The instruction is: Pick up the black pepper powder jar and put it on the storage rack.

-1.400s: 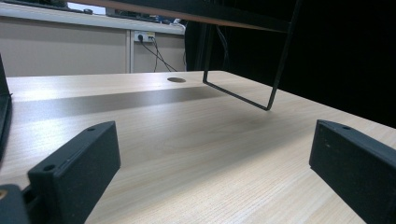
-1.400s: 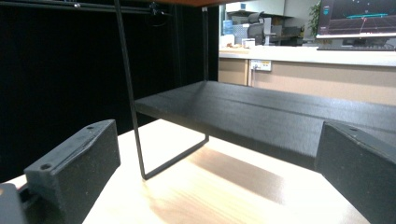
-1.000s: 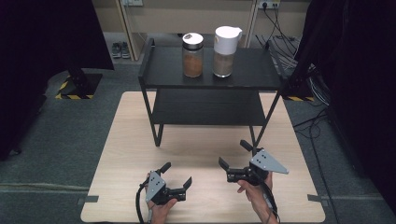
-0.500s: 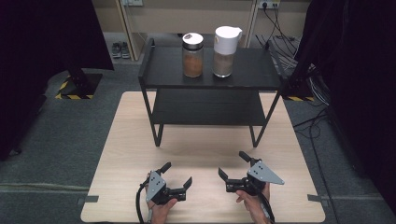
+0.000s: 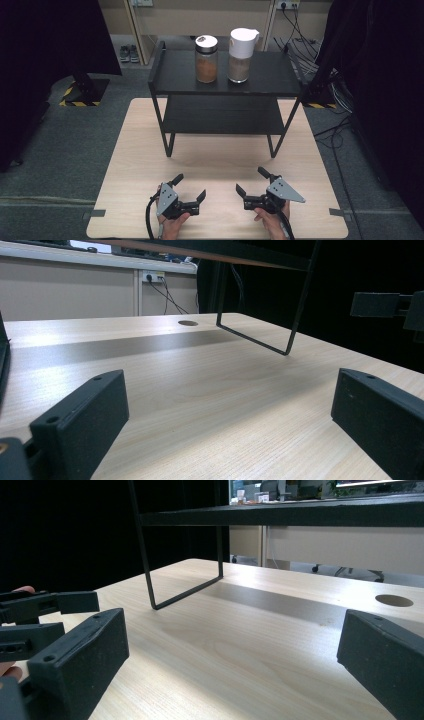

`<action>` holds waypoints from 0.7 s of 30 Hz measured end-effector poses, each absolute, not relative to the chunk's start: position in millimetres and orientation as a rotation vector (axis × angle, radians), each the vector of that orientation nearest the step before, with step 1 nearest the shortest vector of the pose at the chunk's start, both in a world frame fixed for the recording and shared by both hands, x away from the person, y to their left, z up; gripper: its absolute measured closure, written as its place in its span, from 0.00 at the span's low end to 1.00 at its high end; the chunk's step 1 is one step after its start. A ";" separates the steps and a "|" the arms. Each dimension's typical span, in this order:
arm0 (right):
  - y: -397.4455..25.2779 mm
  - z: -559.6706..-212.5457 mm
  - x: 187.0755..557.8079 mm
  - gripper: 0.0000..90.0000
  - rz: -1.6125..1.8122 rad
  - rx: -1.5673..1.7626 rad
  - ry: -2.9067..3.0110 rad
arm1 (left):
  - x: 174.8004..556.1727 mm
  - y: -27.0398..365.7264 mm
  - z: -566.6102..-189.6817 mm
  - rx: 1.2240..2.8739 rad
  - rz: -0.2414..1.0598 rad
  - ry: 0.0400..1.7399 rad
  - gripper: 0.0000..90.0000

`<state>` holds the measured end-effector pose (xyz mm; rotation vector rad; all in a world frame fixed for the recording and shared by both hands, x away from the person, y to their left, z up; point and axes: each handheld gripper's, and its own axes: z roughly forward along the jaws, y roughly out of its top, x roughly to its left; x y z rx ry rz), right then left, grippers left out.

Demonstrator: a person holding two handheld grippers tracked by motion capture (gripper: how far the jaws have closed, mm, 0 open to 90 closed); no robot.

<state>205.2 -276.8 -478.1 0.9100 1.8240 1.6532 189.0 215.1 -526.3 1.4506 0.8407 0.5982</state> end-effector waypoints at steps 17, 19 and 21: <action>-275.6 -489.2 200.8 0.00 1.661 0.931 1.829 | 189.6 215.8 -526.2 1.449 0.592 0.843 0.01; -275.0 -489.8 199.9 0.00 1.654 0.928 1.832 | 189.6 215.8 -526.2 1.449 0.592 0.844 0.01; -274.4 -490.7 199.5 0.00 1.653 0.930 1.833 | 189.5 215.8 -526.3 1.448 0.593 0.843 0.01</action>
